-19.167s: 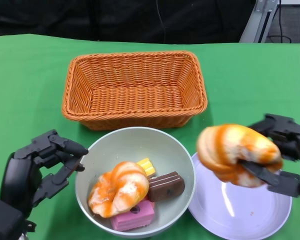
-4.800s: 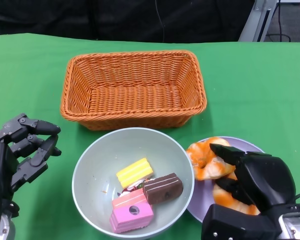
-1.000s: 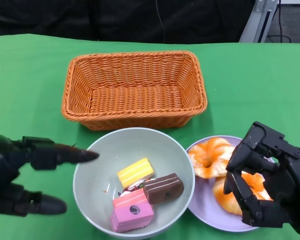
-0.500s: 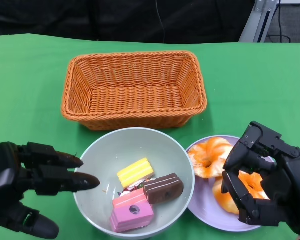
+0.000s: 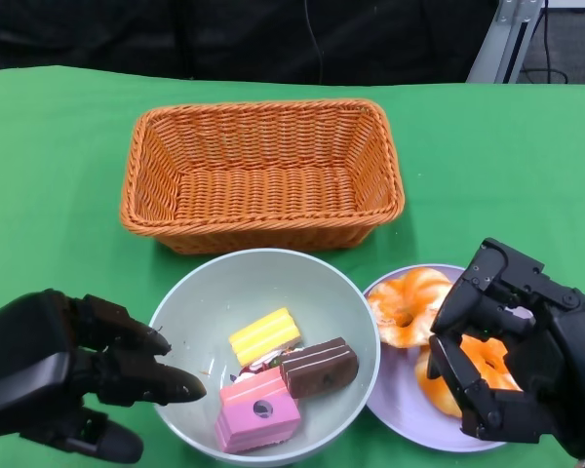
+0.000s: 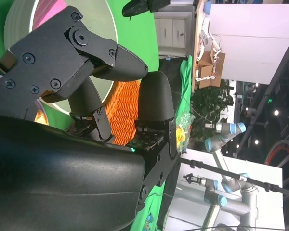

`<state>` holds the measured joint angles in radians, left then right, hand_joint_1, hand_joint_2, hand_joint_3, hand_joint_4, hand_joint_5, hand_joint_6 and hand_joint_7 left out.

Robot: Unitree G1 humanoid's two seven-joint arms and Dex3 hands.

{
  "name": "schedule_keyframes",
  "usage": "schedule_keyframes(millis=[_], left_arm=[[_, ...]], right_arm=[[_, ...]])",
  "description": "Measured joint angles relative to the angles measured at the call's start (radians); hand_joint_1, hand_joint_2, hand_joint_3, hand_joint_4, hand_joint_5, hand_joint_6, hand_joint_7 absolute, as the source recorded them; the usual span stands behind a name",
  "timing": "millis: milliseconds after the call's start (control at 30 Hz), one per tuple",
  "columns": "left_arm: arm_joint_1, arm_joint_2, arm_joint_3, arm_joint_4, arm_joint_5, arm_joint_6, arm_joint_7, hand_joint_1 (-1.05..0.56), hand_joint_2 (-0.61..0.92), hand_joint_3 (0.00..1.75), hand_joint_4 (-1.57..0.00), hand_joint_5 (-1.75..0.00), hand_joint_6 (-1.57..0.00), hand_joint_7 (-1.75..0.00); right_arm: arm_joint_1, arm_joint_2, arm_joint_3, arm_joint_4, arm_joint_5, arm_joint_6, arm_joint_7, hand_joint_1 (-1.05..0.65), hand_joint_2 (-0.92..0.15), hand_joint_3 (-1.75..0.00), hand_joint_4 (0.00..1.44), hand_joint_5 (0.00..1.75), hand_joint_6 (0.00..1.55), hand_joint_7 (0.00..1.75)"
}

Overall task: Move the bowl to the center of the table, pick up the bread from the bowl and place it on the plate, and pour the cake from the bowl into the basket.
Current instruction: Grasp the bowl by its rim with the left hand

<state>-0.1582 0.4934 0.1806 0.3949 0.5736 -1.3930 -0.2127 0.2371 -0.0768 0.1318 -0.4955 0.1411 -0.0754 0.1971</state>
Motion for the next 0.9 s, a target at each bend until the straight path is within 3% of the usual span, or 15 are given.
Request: schedule_keyframes(millis=[367,900], left_arm=[[-0.035,0.001,-0.051,0.044,0.179,0.010,0.168,-0.56,0.92,0.03,-1.10,-0.06,-1.05,-0.03],[-0.103,0.043,-0.217,0.049,0.319,0.126,0.359,-0.58,0.92,0.08,-1.14,-0.06,-1.08,-0.02]], right_arm=[[0.009,0.003,0.006,0.000,-0.005,-0.014,-0.003,-0.35,-0.49,-1.04,0.68,1.73,0.57,1.55],[0.015,0.003,0.014,-0.003,-0.003,-0.014,-0.009,-0.34,-0.48,-1.07,0.67,1.75,0.57,1.55]])
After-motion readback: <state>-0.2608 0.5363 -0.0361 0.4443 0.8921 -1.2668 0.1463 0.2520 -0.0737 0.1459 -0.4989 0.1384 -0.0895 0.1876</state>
